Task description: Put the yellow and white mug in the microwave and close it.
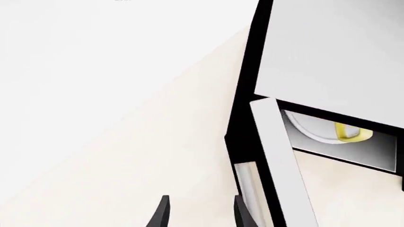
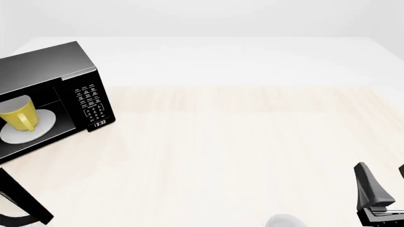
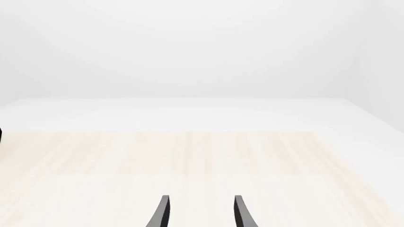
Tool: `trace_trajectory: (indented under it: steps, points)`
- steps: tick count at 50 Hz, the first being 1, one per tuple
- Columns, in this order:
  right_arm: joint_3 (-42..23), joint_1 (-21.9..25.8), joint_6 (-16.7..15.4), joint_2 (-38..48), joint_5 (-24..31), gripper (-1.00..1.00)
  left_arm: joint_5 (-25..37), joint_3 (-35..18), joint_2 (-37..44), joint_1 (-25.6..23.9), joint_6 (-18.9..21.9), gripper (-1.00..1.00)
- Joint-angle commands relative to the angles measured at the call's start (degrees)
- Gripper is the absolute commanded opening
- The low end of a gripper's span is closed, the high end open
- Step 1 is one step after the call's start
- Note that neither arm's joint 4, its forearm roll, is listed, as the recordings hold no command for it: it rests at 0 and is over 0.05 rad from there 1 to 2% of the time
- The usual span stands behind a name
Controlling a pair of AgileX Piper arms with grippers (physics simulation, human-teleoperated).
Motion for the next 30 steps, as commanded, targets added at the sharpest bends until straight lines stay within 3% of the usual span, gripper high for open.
trace_trajectory:
  steps: [1, 14, 30]
  points:
    - [0.06, 0.01, -0.03, -0.07, 0.03, 1.00, 0.10, -0.14, 0.98, -1.94, -0.49, 1.00]
    - [0.06, 0.01, -0.03, -0.07, 0.03, 1.00, -0.27, -1.24, 2.18, -6.96, -1.94, 1.00]
    - [0.06, 0.01, -0.03, -0.07, 0.03, 1.00, -0.90, -2.00, 3.63, -8.67, -2.63, 1.00]
